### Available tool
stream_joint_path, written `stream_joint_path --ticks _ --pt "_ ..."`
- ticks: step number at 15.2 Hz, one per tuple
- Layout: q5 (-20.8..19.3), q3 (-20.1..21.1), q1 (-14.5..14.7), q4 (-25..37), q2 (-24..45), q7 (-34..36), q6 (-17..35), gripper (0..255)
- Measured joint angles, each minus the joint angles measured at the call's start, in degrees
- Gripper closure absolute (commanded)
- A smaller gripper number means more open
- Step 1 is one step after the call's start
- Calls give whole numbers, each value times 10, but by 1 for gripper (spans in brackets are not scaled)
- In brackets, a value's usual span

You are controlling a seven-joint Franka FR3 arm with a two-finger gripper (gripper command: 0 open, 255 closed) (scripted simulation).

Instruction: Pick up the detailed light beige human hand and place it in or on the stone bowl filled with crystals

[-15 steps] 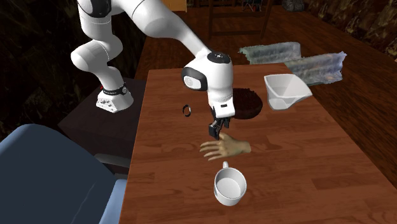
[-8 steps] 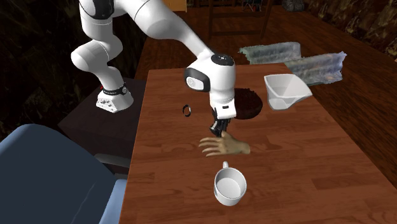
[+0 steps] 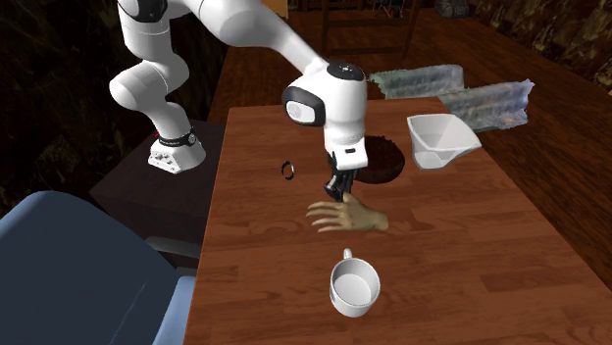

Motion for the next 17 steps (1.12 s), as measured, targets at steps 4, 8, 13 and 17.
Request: stream_joint_path --ticks 4,8,13,17 --pt "-2 -1 1 8 -17 2 -25 255" --pt "-3 -2 1 19 -31 1 -50 255" --pt "-5 -2 2 38 -45 2 -82 255" --pt "-6 -3 2 54 -58 3 -111 255"
